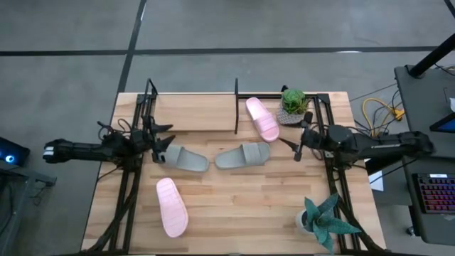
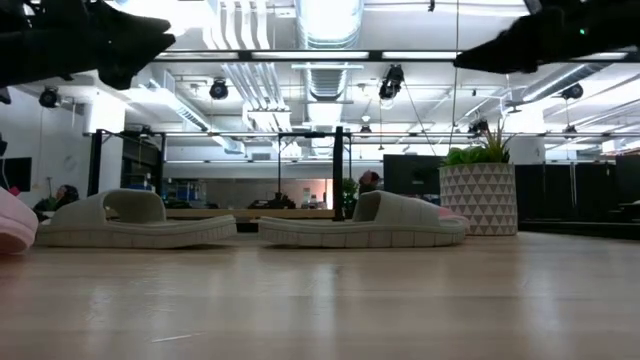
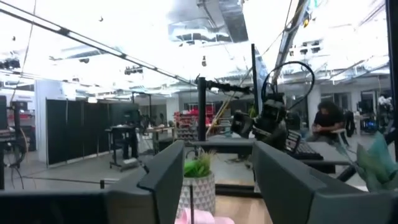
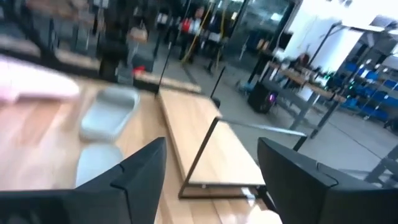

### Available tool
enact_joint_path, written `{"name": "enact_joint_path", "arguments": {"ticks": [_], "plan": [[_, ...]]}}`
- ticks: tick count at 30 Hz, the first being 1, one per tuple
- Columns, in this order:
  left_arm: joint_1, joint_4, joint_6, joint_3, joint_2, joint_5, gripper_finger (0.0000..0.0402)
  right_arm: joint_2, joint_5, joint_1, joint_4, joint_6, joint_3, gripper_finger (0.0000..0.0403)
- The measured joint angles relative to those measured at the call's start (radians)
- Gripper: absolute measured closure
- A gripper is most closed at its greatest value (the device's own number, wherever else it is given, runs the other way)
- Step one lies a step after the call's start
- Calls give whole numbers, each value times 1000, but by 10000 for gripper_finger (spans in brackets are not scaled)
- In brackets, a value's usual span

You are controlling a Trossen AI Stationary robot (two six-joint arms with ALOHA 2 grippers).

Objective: Pick and place slides into the shelf
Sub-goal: Put the top pink slipper on the shelf

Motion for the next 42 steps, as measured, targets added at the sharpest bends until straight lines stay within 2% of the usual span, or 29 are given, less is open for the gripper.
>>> {"name": "enact_joint_path", "arguments": {"ticks": [9,11,14,17,20,37,42], "plan": [[0,6,-1,0,27,1,224,320,7,0,-204,-127,244,171],[0,7,-1,0,24,1,224,389,54,0,-260,-95,289,174],[0,7,0,0,25,1,224,485,177,0,-328,-52,335,178],[0,4,6,0,24,1,224,572,276,-1,-345,-63,346,178],[0,7,20,0,18,1,224,648,306,-6,-345,-96,347,178],[0,4,73,0,12,1,223,880,317,-84,-359,-27,341,179],[0,5,74,0,13,1,223,943,446,-114,-359,-23,341,179]]}}
